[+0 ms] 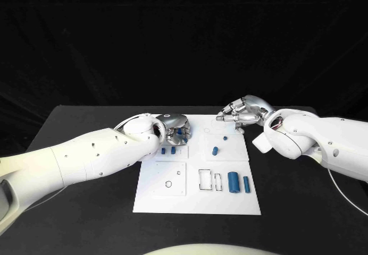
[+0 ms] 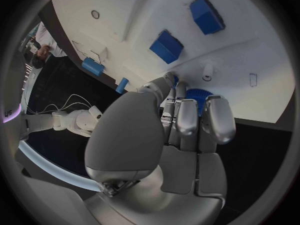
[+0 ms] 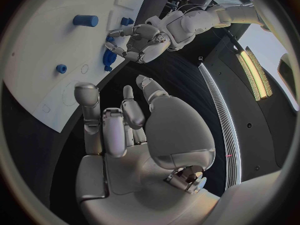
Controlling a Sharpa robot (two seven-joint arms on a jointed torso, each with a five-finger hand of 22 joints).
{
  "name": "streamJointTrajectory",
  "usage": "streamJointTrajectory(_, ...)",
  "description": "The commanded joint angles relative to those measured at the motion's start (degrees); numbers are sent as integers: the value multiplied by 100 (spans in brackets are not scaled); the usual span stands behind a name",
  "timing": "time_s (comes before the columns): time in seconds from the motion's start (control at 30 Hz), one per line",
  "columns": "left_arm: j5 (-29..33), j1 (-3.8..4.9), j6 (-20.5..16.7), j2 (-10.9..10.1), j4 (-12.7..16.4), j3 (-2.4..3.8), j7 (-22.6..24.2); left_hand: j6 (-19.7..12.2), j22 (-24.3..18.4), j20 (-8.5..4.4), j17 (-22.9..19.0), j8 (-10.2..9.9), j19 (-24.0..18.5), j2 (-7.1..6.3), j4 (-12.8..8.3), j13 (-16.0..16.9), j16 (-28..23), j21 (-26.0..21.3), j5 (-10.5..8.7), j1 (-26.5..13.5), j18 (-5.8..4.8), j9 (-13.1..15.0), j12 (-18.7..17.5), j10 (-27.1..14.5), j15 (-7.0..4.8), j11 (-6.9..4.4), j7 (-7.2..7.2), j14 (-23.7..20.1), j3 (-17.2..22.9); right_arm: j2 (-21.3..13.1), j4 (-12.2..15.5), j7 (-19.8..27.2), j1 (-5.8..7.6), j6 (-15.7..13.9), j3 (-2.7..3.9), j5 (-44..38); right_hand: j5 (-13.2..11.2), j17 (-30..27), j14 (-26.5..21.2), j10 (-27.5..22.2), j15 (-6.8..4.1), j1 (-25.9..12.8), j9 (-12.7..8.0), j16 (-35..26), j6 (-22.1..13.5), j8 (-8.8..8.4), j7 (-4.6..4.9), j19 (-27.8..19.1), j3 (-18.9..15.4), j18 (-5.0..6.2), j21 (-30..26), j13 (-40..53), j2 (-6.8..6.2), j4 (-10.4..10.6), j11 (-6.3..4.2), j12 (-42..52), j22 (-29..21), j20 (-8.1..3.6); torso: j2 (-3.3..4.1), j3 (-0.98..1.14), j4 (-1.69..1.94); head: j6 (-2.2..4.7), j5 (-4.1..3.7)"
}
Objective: Assemble the parts on the task board
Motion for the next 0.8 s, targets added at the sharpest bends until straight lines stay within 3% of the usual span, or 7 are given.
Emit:
streamJointTrajectory(0.03,-7,-3,145,16,-4,3,-21,62,17,2,0,-26,48,47,9,-9,40,33,0,6,-85,-10,-38,51,16,13,4,45,42,5,8,53,-4,37,0,-58,23,228,-27,-26,4,23,8,-19,-53,29,1,-40,26,-14,0,6,35,1,17,-13,6,6,-4,1,2,-4,-4)
streamJointTrajectory(0.23,-5,-4,222,13,-25,2,-46,178,102,-8,24,-48,76,104,-54,-42,91,102,1,42,-100,-31,-58,203,-5,-14,8,70,157,3,6,55,-4,37,0,-58,23,228,-27,-26,4,23,8,-19,-53,29,1,-40,26,-14,0,6,35,1,17,-13,6,6,-4,1,1,-12,-3)
streamJointTrajectory(0.43,-6,-4,257,12,-20,3,-29,495,252,-34,49,-21,141,185,-205,-81,152,223,4,104,-130,-25,-133,551,-70,-88,-42,121,355,0,7,57,-4,32,0,-58,25,230,-26,-22,5,15,11,-18,-51,31,2,-40,26,-14,3,8,37,8,18,-11,10,6,-1,0,0,-9,0)
streamJointTrajectory(0.63,6,-4,156,14,-16,3,-39,674,315,-43,15,-163,145,136,-410,-133,182,275,15,29,-139,-80,-382,799,-73,-81,-45,143,634,-1,6,59,-4,29,0,-58,25,230,-26,-22,5,15,11,-18,-51,31,2,-40,26,-14,3,8,37,8,18,-11,10,6,-3,0,0,-8,8)
streamJointTrajectory(0.8,151,-4,79,7,-14,6,-17,696,314,-41,-21,-230,135,91,-416,-147,174,274,18,-105,-136,-102,-485,827,-58,-71,-24,138,632,-1,5,59,-4,30,0,-58,25,230,-26,-22,5,15,11,-18,-51,31,2,-40,26,-14,3,8,37,8,18,-11,10,6,-8,1,2,1,2)
